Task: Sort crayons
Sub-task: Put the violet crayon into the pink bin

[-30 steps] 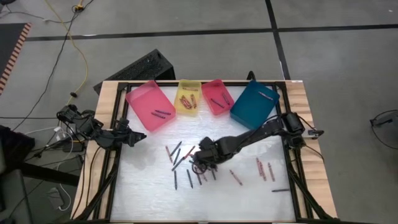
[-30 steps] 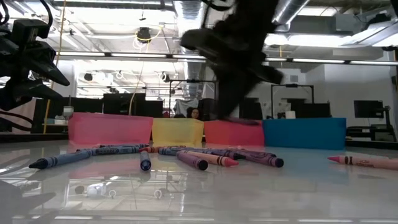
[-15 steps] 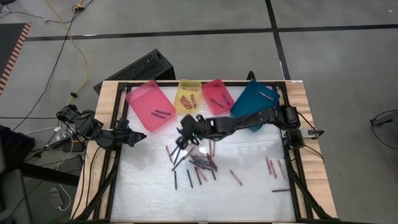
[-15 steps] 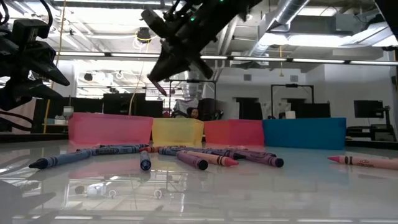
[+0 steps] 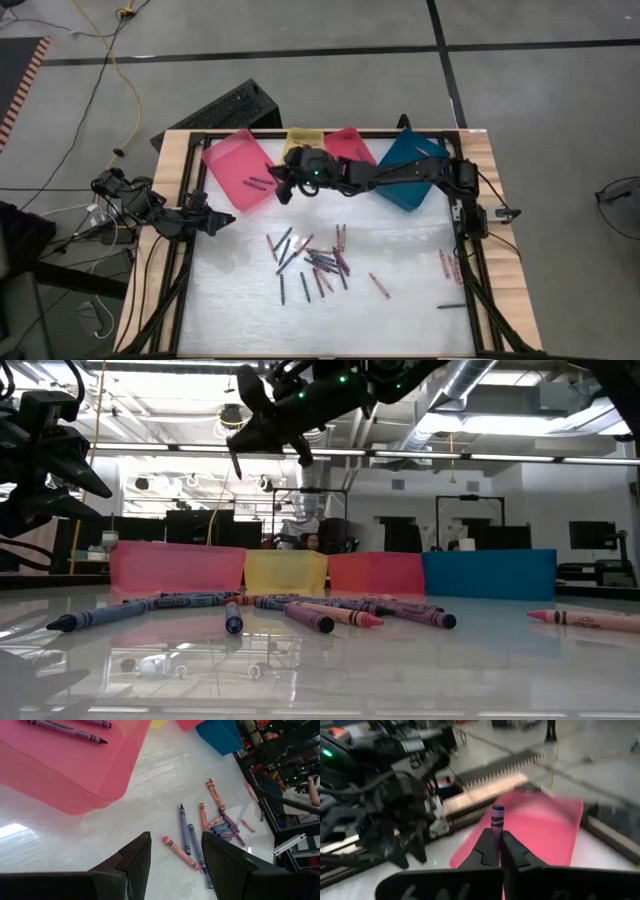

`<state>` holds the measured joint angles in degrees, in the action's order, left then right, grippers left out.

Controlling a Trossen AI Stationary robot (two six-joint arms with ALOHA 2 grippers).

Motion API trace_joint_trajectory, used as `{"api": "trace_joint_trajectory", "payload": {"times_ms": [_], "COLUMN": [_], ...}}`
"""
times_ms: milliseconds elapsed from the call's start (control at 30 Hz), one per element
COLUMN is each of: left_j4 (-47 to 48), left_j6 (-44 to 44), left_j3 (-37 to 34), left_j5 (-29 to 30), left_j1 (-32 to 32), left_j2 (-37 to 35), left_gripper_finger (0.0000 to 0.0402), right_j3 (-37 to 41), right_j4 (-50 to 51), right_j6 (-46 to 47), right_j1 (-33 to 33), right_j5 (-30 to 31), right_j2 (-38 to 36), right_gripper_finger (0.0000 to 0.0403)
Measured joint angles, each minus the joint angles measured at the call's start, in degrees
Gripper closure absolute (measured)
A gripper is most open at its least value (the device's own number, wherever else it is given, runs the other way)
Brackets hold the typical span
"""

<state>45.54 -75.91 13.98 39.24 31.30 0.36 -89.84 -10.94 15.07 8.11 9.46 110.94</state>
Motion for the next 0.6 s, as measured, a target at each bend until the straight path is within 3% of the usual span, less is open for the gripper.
{"api": "trace_joint_trajectory", "payload": {"times_ms": [233,433,600], "left_j4": [0.0,0.0,0.0], "left_j6": [0.1,-0.2,-0.3], "left_j3": [0.0,0.0,0.0], "left_j5": [-0.6,-2.3,-2.6], "left_j1": [0.0,0.0,0.0], "left_j2": [0.0,-0.1,-0.1], "left_gripper_finger": [0.0236,0.0236,0.0236], "right_j3": [-0.8,-6.3,-16.0], "right_j4": [-9.5,-7.1,-1.5], "right_j6": [-6.5,-6.1,-6.1], "right_j1": [0.9,2.7,3.7], "right_j5": [0.2,0.7,0.0], "right_j2": [4.2,9.0,16.9], "right_gripper_finger": [0.04,0.04,0.04]}}
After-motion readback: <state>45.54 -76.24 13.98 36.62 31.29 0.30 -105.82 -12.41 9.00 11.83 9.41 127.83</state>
